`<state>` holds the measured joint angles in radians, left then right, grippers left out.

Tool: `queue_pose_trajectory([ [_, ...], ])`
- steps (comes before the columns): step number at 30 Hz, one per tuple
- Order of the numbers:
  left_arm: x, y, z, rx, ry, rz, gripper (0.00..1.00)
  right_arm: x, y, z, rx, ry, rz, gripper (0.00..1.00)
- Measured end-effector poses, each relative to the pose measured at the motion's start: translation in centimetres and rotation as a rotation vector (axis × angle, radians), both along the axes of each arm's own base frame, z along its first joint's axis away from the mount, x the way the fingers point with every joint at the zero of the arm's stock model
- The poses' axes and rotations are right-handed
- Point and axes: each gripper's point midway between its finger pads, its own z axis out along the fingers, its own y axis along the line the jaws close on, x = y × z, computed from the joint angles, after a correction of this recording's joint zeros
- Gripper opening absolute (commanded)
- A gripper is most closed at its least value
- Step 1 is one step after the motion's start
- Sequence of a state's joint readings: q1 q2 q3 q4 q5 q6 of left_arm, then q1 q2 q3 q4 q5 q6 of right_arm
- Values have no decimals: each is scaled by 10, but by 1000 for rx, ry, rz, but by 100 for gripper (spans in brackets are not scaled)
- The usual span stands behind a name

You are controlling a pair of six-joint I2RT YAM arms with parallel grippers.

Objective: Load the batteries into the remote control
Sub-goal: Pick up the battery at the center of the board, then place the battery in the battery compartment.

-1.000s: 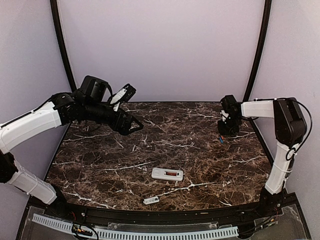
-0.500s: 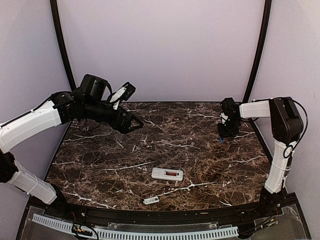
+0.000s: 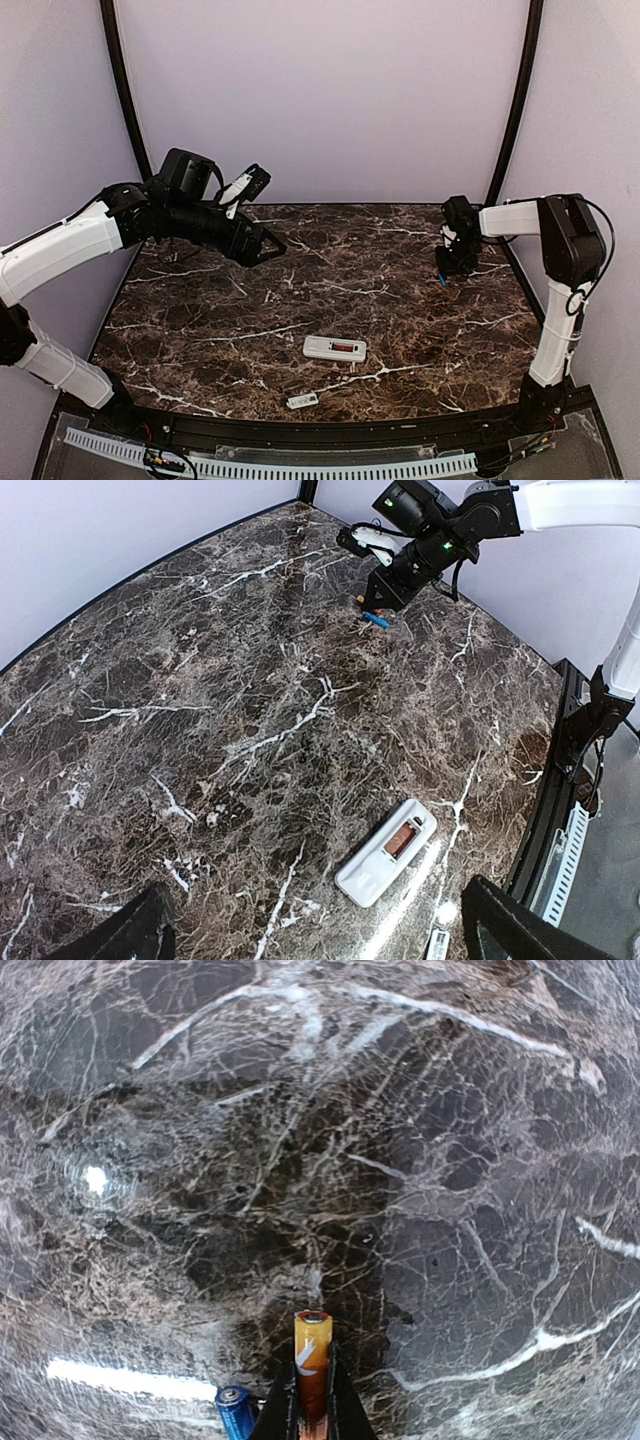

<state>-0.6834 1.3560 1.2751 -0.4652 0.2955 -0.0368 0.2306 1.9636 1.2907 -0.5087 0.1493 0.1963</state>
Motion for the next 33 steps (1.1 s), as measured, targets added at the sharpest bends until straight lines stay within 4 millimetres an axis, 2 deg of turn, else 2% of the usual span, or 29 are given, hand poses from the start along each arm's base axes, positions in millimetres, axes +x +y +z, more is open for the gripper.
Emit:
queue_pose_trajectory([
  [7, 1, 0, 0, -1, -1, 1, 99, 0, -2, 6, -15, 16, 24, 0],
  [14, 0, 3, 5, -17, -20, 6, 99, 3, 6, 34, 17, -21, 80, 0],
  [17, -1, 5, 5, -28, -24, 8, 99, 1, 25, 53, 77, -51, 160, 0],
  [19, -1, 6, 2, -35, -17, 13, 99, -6, 53, 72, 126, -90, 271, 0],
  [21, -1, 8, -4, -37, -1, 23, 99, -25, 98, 90, 164, -128, 444, 0],
  [22, 0, 9, -7, -38, 4, 29, 99, -41, 128, 97, 188, -140, 555, 0],
  [24, 0, 11, -12, -38, 17, 37, 99, -83, 189, 104, 243, -147, 786, 0],
  [27, 1, 13, -15, -43, 28, 47, 99, -151, 249, 95, 303, -97, 1066, 0],
  [30, 0, 16, -12, -48, 23, 51, 99, -201, 272, 79, 308, -21, 1245, 0],
  [33, -1, 19, -6, -60, 9, 56, 99, -222, 277, 67, 282, 22, 1331, 0],
])
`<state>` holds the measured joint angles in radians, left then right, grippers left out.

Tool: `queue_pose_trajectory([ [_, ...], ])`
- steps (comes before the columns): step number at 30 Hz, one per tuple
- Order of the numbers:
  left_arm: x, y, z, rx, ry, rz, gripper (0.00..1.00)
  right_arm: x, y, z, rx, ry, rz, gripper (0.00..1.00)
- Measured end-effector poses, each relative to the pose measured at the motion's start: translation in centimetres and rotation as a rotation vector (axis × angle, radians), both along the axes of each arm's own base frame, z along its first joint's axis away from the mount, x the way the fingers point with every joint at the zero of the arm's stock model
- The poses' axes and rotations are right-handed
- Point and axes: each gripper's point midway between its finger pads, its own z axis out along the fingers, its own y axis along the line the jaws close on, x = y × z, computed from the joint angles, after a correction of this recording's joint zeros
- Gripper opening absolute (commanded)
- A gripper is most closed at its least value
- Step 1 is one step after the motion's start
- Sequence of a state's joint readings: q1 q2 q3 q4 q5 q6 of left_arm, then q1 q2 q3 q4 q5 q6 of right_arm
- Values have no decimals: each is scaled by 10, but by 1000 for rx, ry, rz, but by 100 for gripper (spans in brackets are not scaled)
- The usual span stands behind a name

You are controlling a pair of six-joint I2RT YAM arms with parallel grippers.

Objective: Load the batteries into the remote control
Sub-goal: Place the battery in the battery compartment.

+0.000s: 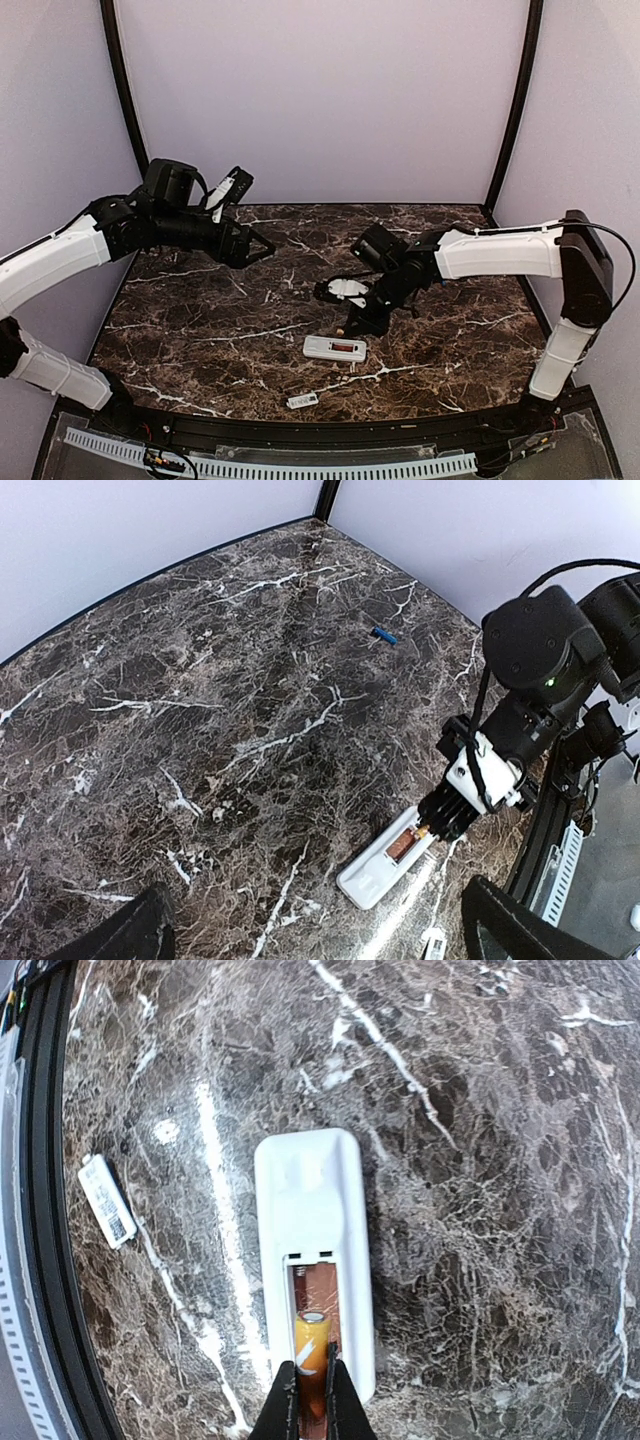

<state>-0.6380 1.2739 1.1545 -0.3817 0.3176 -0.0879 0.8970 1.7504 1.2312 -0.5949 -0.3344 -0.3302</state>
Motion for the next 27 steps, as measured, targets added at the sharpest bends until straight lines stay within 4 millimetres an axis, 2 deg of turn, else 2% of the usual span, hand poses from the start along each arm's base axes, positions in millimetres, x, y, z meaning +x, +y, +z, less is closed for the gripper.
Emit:
queue_pose_trajectory([
  [5, -4, 4, 8, -18, -21, 2, 99, -13, 2, -12, -55, -49, 85, 0],
  [14, -5, 4, 7, -18, -19, 1, 99, -14, 5, -47, -152, -68, 133, 0],
  [27, -6, 3, 8, -20, -17, -3, 99, -9, 9, -50, -171, -102, 121, 6],
])
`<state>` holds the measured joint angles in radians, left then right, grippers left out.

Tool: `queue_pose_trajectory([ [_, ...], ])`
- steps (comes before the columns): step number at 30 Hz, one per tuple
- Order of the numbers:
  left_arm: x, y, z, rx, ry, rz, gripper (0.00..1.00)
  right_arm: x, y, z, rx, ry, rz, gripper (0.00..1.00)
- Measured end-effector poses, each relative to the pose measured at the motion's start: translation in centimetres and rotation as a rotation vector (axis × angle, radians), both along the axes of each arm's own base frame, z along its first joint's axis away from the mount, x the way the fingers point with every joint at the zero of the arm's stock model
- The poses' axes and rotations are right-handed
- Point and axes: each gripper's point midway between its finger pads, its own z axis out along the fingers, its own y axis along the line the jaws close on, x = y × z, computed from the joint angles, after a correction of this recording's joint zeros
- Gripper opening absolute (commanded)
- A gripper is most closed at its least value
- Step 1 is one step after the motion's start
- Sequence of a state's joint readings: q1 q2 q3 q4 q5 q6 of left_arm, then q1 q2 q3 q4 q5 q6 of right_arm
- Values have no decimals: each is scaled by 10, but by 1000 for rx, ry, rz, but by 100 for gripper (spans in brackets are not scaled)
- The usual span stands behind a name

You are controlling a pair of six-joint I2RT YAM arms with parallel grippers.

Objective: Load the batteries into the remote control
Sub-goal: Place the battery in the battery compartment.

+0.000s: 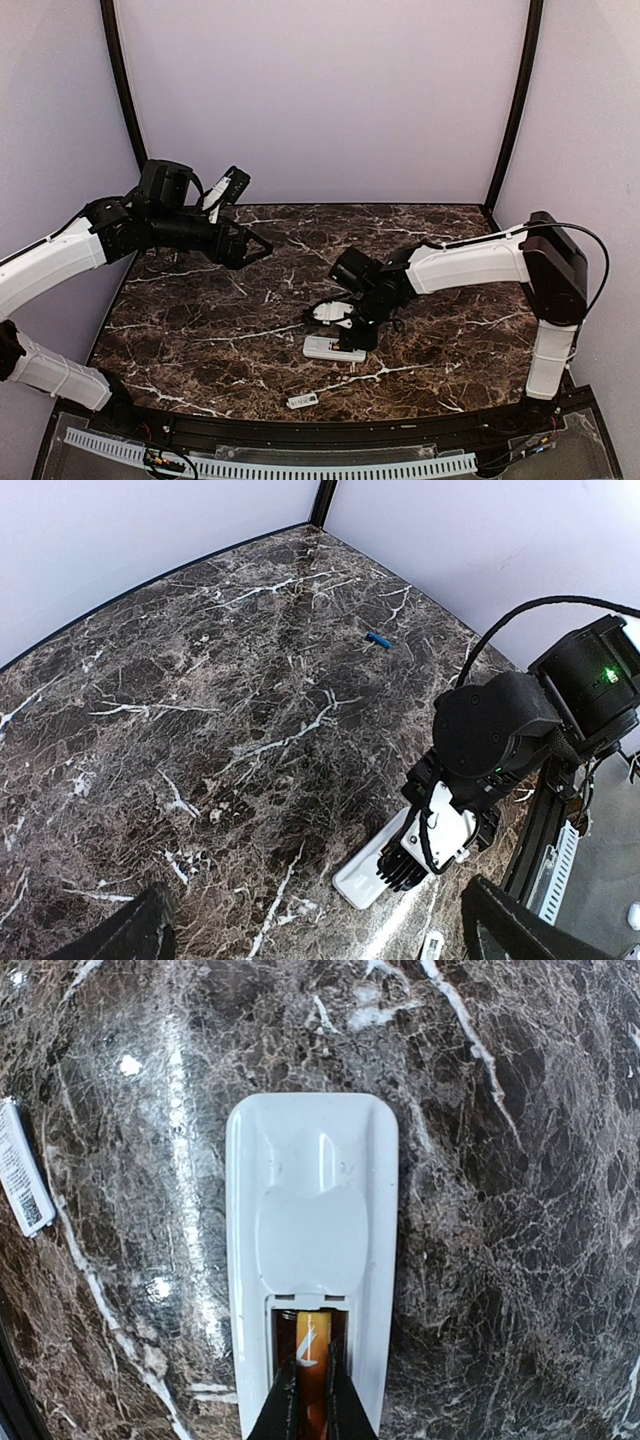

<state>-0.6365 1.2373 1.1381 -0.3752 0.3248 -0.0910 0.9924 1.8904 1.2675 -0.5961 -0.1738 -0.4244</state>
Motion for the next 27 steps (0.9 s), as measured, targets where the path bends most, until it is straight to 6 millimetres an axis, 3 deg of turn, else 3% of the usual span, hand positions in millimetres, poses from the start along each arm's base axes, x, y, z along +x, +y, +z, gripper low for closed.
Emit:
queue_pose_trajectory([
  [7, 0, 0, 0, 1, -1, 0, 99, 2, 4, -7, -15, 1, -6, 12],
  [16, 0, 0, 0, 1, 0, -1, 99, 3, 11, 4, -17, -6, -3, 15],
  [27, 1, 1, 0, 0, -1, 4, 99, -3, 10, 11, -27, -1, 26, 26],
])
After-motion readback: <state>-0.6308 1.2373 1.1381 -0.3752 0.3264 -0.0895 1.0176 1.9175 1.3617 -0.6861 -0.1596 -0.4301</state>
